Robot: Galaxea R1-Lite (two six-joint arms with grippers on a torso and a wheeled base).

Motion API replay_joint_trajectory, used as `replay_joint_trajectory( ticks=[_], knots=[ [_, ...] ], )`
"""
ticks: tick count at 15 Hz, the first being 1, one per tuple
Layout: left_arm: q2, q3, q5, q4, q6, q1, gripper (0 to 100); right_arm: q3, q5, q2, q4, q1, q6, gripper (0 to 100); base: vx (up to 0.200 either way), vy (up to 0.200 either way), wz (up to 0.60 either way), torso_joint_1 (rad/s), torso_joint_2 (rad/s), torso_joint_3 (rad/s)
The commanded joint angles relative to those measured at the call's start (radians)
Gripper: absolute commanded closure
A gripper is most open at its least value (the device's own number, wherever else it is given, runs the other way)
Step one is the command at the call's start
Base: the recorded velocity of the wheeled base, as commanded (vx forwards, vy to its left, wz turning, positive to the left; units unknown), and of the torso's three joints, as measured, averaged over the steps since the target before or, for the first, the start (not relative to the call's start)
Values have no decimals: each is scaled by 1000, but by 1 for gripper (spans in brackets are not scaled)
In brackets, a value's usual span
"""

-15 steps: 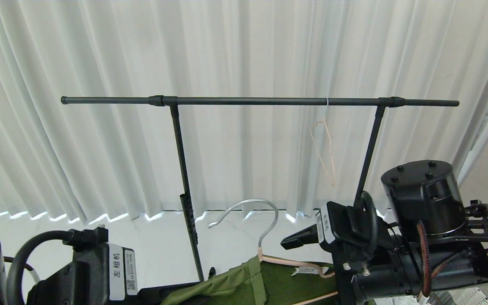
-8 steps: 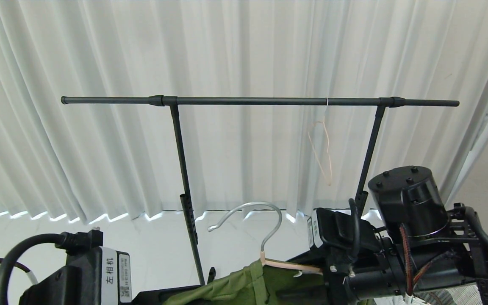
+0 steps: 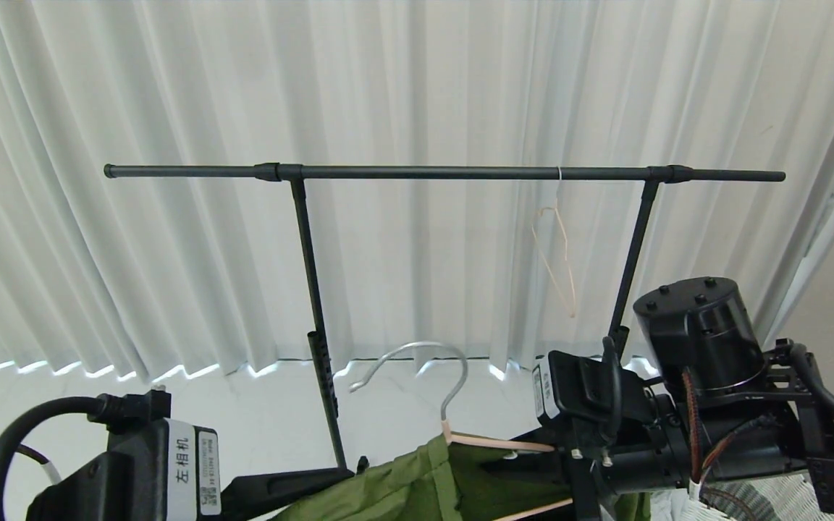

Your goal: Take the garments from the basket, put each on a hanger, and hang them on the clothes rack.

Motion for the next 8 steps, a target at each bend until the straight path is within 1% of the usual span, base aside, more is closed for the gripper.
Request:
replay_joint_trajectory(
  ticks=[1,3,6,7,8],
  knots=[
    [4,0,1,1,-1,0,0,-4,2,-14,-3,0,-9,100,0,0,0,0,0,0],
    [4,3,1,1,-4,0,0,-4,2,-36,-2,-4,-22,100,0,0,0,0,0,0],
    [8,12,4,1,-13,10,0,9,9,-72,3,-75,-72,100,0,0,0,0,0,0],
    [14,38,15,1,-13,78,0,10,22,-91,7,-118,-89,100,0,0,0,0,0,0],
    [24,60,16,1,-10,133,0,10,22,-109,24,-142,-92,100,0,0,0,0,0,0]
  ],
)
